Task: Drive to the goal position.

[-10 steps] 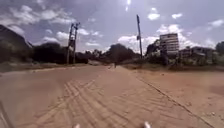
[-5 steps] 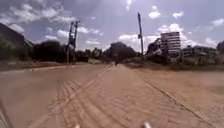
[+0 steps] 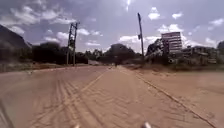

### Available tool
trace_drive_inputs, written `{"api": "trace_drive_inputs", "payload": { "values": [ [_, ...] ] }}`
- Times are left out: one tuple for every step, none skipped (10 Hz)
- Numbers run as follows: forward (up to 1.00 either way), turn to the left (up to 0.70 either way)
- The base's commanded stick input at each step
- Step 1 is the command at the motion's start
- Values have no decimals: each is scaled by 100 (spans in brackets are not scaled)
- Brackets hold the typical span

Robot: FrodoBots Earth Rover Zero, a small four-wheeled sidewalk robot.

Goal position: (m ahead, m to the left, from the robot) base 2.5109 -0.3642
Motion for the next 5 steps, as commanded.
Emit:
{"api": "trace_drive_inputs", "payload": {
  "values": [
    [50, 0],
    [50, -8],
    [50, -30],
    [50, -50],
    [50, -50]
  ]
}}
